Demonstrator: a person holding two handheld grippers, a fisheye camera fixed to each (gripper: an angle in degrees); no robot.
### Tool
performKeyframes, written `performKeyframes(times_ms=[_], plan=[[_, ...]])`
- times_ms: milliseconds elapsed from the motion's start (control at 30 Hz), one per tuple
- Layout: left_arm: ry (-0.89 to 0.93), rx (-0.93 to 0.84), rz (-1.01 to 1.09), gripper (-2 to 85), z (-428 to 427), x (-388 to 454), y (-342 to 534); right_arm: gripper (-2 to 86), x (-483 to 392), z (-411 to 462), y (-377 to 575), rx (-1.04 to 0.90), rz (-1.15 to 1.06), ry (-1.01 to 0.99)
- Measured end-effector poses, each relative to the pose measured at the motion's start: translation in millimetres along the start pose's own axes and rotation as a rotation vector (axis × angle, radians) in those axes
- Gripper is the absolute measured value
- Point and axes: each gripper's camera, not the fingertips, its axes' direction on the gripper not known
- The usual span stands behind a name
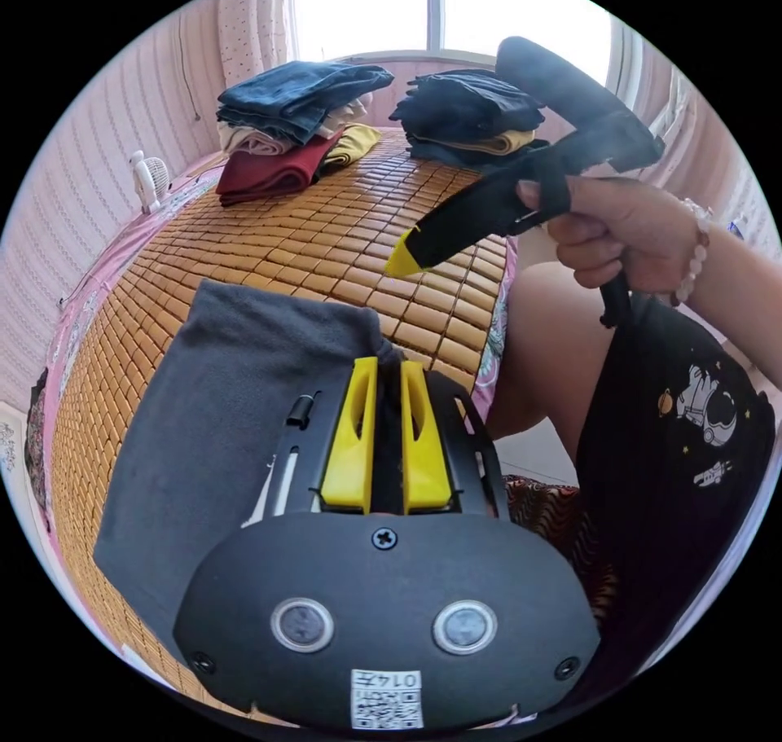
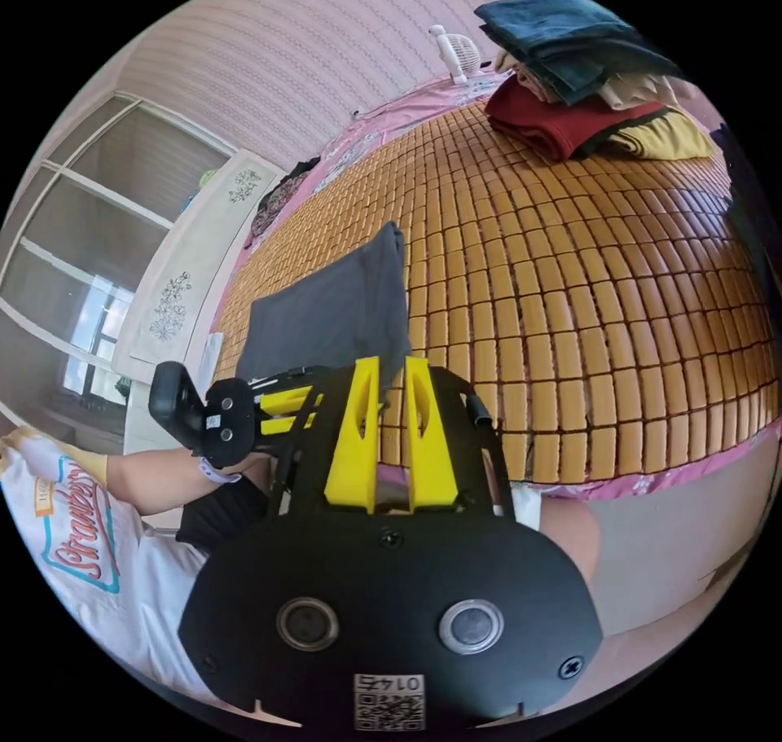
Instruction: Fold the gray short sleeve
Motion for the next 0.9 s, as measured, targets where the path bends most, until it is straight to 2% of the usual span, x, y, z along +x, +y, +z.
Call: performKeyframes(times_ms=[67, 300, 367, 433, 533, 700, 900], plan=[[-0.003, -0.006, -0.019, 4.3, -1, -3, 3, 10.1, 6, 6, -7, 0.046, -0.004, 0.047], [0.037, 0.034, 0.007, 3.9, -29, -1, 40, 12.1, 16, 64, -74, 0.081, -0.028, 0.000], [0.037, 0.043, 0.009, 3.9, -36, 0, 52, 9.6, 17, 84, -88, 0.058, -0.027, -0.015], [0.039, 0.046, 0.009, 3.9, -41, 0, 64, 3.5, 19, 97, -95, 0.042, -0.021, -0.009], [0.049, 0.062, -0.004, 4.0, -47, -4, 81, 1.7, 23, 104, -101, 0.005, -0.031, -0.042], [0.053, 0.191, -0.007, 4.0, -71, -4, 98, 0.7, 40, 39, -90, 0.125, -0.021, -0.069], [0.112, 0.414, -0.099, 4.0, -104, -9, 130, 0.6, 22, -48, -82, 0.230, -0.059, 0.042]])
